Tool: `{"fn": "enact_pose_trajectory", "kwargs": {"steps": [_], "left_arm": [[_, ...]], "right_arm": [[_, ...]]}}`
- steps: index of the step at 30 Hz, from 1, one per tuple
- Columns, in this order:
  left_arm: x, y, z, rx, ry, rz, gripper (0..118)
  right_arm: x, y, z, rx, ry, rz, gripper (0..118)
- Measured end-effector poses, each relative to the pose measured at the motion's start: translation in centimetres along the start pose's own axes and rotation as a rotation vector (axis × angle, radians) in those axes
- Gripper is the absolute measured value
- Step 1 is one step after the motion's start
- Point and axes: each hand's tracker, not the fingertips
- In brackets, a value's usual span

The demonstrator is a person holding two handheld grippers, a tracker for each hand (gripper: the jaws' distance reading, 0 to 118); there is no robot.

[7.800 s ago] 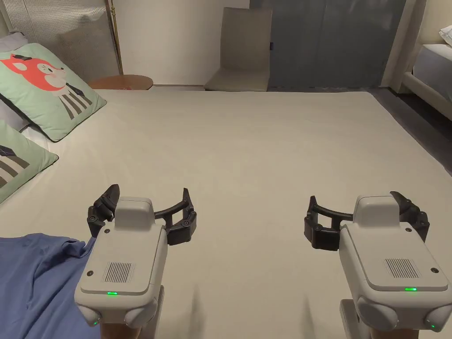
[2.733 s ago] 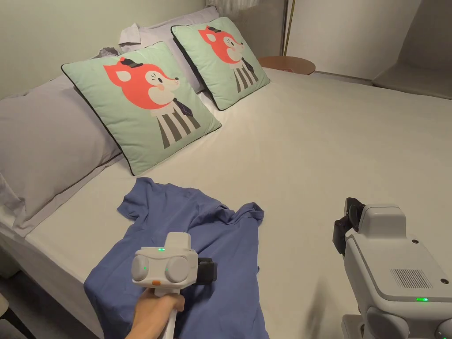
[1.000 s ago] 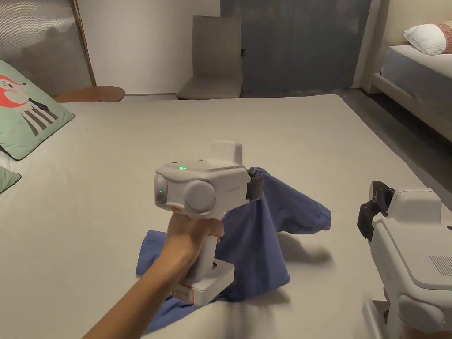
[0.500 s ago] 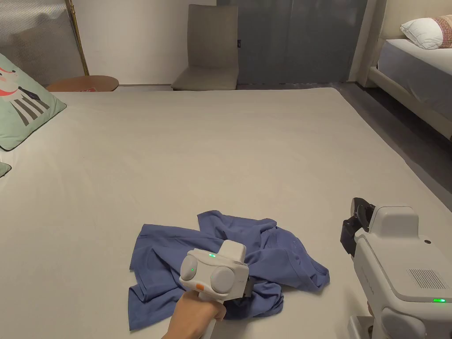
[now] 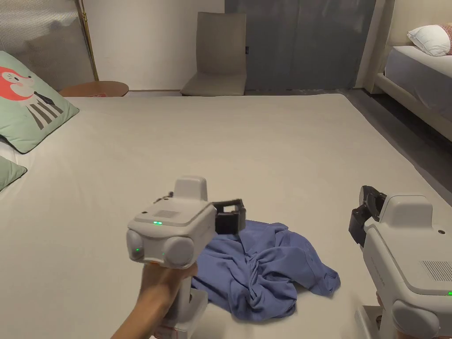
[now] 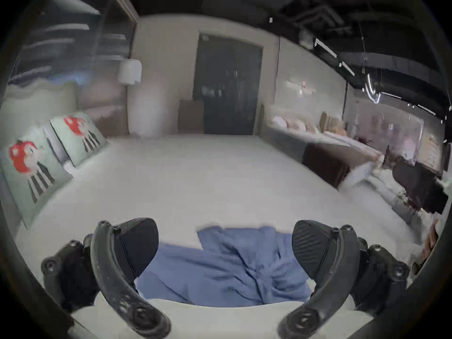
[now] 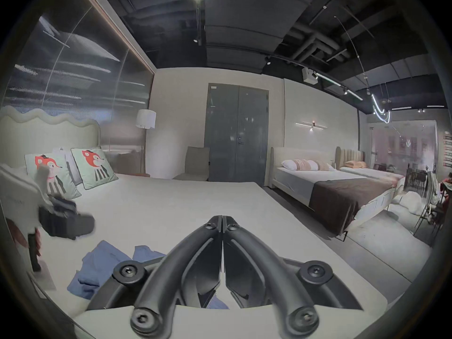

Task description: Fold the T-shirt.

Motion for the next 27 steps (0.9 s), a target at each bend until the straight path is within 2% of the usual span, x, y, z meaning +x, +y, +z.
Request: {"fn": "enact_pose_trajectory", "kwargs": {"steps": [3, 6, 7, 8, 9, 10, 11, 12, 13, 22, 27], "left_arm": [[-1.7, 1.0, 2.3, 0.141, 0.081, -0.044, 109], [-3.3, 0.9, 3.9, 0.208, 0.180, -0.081, 108], [-3.8, 0.9, 4.3, 0.218, 0.202, -0.087, 104], [-4.3, 0.6, 4.8, 0.237, 0.223, -0.093, 94], [-4.8, 0.4, 5.2, 0.251, 0.233, -0.090, 74], [-5.2, 0.2, 5.6, 0.258, 0.235, -0.088, 39], [-5.5, 0.1, 5.8, 0.262, 0.241, -0.088, 9], [-5.8, 0.0, 5.9, 0.257, 0.249, -0.083, 9], [-6.2, -0.1, 5.9, 0.253, 0.250, -0.080, 1], [-7.6, -1.0, 4.9, 0.169, 0.245, -0.052, 0], [-8.8, -0.5, 1.9, -0.022, 0.212, -0.006, 0]], "right_arm": [[-0.6, 0.7, 0.2, 0.020, 0.007, -0.005, 1], [-1.2, 1.2, 0.3, 0.040, 0.011, -0.005, 1], [-1.3, 1.3, 0.2, 0.045, 0.013, -0.007, 1], [-1.5, 1.4, 0.2, 0.048, 0.015, -0.008, 1], [-1.6, 1.5, 0.1, 0.050, 0.020, -0.009, 1], [-1.7, 1.5, 0.1, 0.052, 0.022, -0.009, 1], [-1.9, 1.6, 0.1, 0.054, 0.024, -0.009, 1], [-2.0, 1.6, 0.0, 0.056, 0.028, -0.011, 1], [-2.1, 1.6, 0.0, 0.056, 0.031, -0.011, 1], [-2.5, 1.6, -0.5, 0.055, 0.043, -0.005, 1], [-2.5, 1.3, -1.3, 0.044, 0.042, -0.004, 1]]}}
